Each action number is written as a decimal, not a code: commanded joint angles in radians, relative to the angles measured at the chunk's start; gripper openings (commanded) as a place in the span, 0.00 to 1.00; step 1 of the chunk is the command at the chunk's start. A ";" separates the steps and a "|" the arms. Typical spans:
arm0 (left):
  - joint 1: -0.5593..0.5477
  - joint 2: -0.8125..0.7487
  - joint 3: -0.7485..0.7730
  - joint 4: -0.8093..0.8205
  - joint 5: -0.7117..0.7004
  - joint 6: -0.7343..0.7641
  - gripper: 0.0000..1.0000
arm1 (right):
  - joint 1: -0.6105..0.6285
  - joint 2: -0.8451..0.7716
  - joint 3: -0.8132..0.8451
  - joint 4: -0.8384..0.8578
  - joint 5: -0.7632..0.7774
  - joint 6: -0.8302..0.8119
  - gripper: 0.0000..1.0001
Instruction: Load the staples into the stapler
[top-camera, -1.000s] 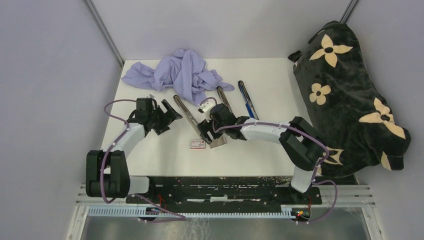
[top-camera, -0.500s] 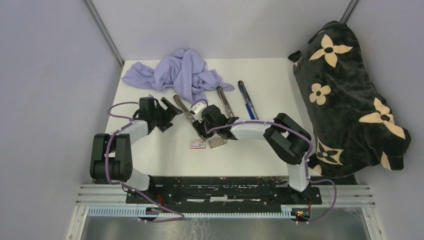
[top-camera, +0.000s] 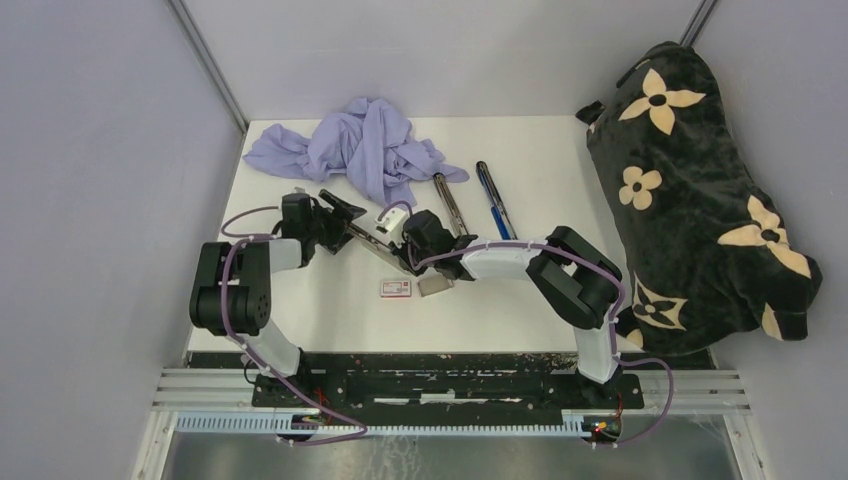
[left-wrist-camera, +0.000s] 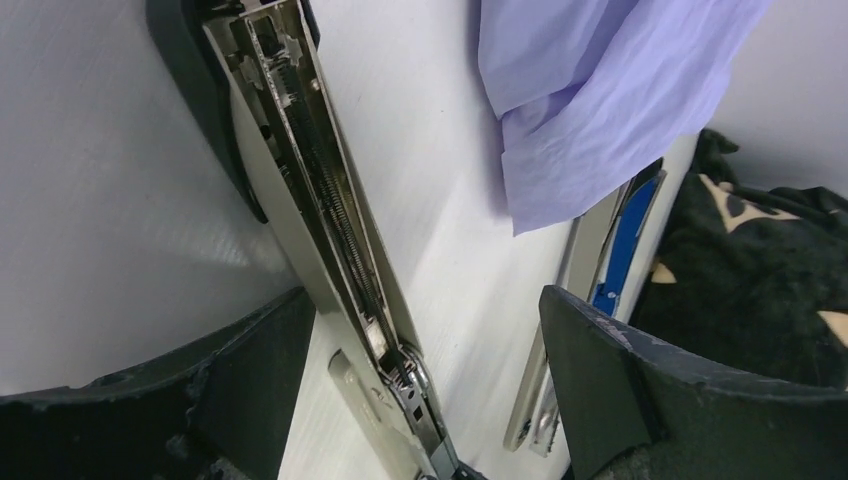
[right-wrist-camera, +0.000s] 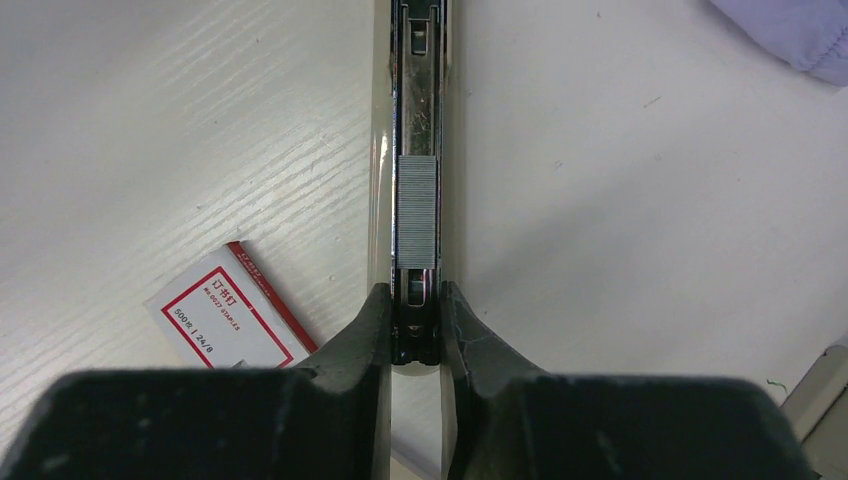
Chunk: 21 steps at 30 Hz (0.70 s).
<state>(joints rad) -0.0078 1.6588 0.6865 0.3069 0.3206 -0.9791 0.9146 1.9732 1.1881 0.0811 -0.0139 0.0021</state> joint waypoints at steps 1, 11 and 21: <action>0.006 0.025 -0.038 0.174 -0.010 -0.101 0.90 | 0.004 -0.035 -0.021 0.034 -0.020 -0.037 0.05; 0.013 0.046 -0.153 0.607 -0.026 -0.100 0.80 | 0.000 -0.030 -0.032 0.033 -0.017 -0.044 0.01; -0.052 0.018 -0.164 0.753 -0.008 0.072 0.73 | -0.018 -0.024 -0.039 0.058 -0.045 -0.037 0.01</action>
<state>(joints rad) -0.0189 1.7058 0.5056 0.8982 0.3153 -1.0203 0.8978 1.9717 1.1652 0.1268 -0.0227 -0.0162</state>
